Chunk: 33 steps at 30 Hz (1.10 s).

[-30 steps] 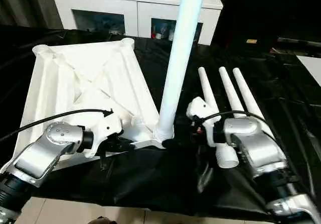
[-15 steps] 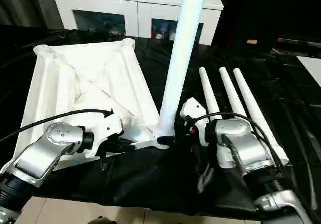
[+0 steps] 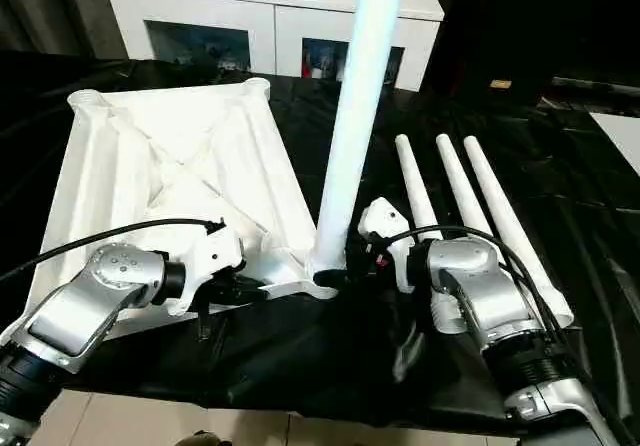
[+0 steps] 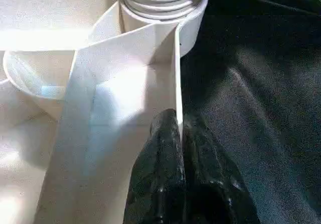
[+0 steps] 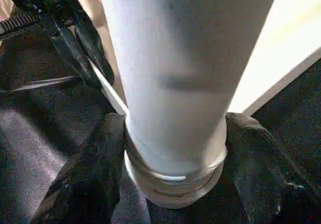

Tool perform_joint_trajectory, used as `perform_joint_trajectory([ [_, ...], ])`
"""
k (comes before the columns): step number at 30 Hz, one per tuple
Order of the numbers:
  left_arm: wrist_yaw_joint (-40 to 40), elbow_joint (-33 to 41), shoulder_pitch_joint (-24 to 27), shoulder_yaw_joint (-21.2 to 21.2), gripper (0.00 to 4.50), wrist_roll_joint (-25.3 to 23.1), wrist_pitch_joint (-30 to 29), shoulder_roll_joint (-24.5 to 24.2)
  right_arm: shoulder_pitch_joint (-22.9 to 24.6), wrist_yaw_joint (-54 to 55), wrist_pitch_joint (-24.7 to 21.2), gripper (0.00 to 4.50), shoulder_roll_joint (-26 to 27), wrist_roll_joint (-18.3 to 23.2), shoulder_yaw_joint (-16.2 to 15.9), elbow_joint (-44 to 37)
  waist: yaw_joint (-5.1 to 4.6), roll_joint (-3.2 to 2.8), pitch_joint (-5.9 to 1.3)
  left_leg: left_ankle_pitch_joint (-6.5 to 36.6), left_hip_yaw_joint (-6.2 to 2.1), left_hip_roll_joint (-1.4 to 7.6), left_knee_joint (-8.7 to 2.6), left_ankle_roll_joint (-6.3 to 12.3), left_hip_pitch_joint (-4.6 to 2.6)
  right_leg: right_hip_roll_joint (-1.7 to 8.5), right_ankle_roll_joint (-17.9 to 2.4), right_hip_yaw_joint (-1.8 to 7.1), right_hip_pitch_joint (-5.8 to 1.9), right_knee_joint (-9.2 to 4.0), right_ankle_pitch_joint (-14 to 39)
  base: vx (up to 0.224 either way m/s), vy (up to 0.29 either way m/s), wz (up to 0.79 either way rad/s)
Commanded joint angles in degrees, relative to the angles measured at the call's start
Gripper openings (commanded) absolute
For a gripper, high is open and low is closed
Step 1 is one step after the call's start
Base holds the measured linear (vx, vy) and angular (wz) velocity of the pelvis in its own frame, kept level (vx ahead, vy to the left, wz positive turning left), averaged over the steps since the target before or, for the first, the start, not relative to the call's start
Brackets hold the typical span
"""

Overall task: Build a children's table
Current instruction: Insert table leg to table base

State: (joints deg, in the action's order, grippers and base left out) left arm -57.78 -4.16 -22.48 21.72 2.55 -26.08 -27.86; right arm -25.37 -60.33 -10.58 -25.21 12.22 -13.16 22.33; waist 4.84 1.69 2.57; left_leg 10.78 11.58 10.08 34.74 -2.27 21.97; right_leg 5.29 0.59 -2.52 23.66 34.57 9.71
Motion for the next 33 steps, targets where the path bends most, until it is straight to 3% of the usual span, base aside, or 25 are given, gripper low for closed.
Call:
perform_joint_trajectory([
  [1, 4.55, -0.54, -1.17, -1.37, 0.0, 0.9, -0.08, 4.67, -0.15, 12.47, 0.54, 2.66, 4.17, -2.77, 2.82, 4.43, -0.58, 0.16, -3.44, 10.51, -1.27, 2.85, -4.46, 1.35, -1.11, 2.71, -14.28, 2.02, -2.58, -3.18, 9.85, 0.0, 0.0, 0.0],
  [6, 16.92, -6.59, -3.34, -3.94, 0.0, -1.17, -2.34, 12.62, -0.14, 29.87, -0.87, 2.66, 11.69, -3.89, 6.83, 8.16, -1.67, 0.36, -3.28, 14.44, -1.42, 2.69, -4.66, -1.06, -1.33, 2.79, -12.1, 2.19, -2.27, -3.98, 16.25, 0.0, 0.0, 0.0],
  [7, 20.33, -8.2, -4.09, -4.74, 0.0, -1.59, -3.25, 14.82, -0.2, 33.83, -0.63, 2.66, 13.58, -4.32, 7.45, 8.63, -1.55, -0.04, -3.43, 14.74, -1.54, 2.66, -4.66, -1.37, -1.48, 2.81, -11.48, 2.14, -2.24, -4.09, 17.05, 0.0, 0.0, 0.0],
  [10, 30.42, -13.76, -6.85, -6.69, 0.0, -3.5, -4.81, 20.51, -1.28, 44.63, 0.68, 2.66, 19.67, -5.57, 8.81, 10.9, -1.92, -0.16, -3.34, 16.98, -1.56, 2.51, -4.71, -2.12, -1.58, 2.6, -10.17, 2.11, -1.81, -4.58, 19.69, 0.0, 0.0, 0.0],
  [13, 33.8, -16.82, -8.17, -6.13, 0.0, -5.46, -3.58, 22.12, -2.41, 47.79, 1.59, 2.65, 23.51, -6.16, 8.63, 12.2, -2.05, -0.12, -3.42, 17.97, -1.8, 2.47, -4.93, -1.72, -1.27, 2.5, -8.47, 1.98, -1.9, -4.7, 19.28, 0.0, 0.0, 0.0],
  [15, 33.97, -17.76, -8.53, -5.4, 0.0, -6.45, -2.43, 22.05, -2.55, 46.17, 2.71, 3.21, 24.66, -5.45, 8.3, 11.78, -2.14, -0.05, -3.46, 17.96, -1.88, 2.44, -4.98, -1.42, -1.11, 2.5, -8.24, 1.91, -2.09, -4.65, 18.79, 0.0, 0.0, 0.0],
  [19, 31.66, -17.26, -8.23, -4.4, 0.0, -7.27, -1.85, 20.72, -1.69, 42.22, 4.18, 3.7, 23.63, -5.62, 6.98, 7.71, -2.36, -0.03, -3.35, 18.18, -1.95, 2.5, -5.08, -0.45, -0.81, 2.6, -8.17, 1.91, -2.24, -4.7, 18.24, 0.0, 0.0, 0.0],
  [22, 28.63, -14.34, -6.92, -3.12, 0.0, -7.21, -2.61, 18.41, -1.3, 40.31, 2.76, 3.83, 21.59, -5.11, 7.71, 6.24, -2.56, -0.1, -3.6, 16.34, -1.87, 2.66, -4.84, 0.18, -0.87, 2.66, -10.12, 1.97, -2.21, -4.35, 15.44, 0.0, 0.0, 0.0],
  [28, 23.11, -9.4, -4.3, -1.26, 0.0, -7.26, -2.09, 14.0, -0.18, 36.5, 1.15, 4.37, 17.92, -4.13, 8.89, 2.98, -2.54, -0.31, -3.43, 15.04, -1.74, 2.76, -4.94, 0.47, -0.87, 2.48, -10.61, 1.94, -2.22, -4.03, 13.74, 0.0, 0.0, 0.0],
  [33, 20.17, -6.28, -1.73, 0.02, 0.0, -6.81, -3.64, 11.35, 3.06, 35.7, -0.91, 4.37, 15.9, -4.22, 8.79, 0.23, -2.63, -0.33, -3.53, 13.52, -1.66, 2.8, -4.83, 0.6, -0.82, 2.52, -11.97, 2.05, -2.41, -3.74, 10.73, 0.0, 0.0, 0.0],
])
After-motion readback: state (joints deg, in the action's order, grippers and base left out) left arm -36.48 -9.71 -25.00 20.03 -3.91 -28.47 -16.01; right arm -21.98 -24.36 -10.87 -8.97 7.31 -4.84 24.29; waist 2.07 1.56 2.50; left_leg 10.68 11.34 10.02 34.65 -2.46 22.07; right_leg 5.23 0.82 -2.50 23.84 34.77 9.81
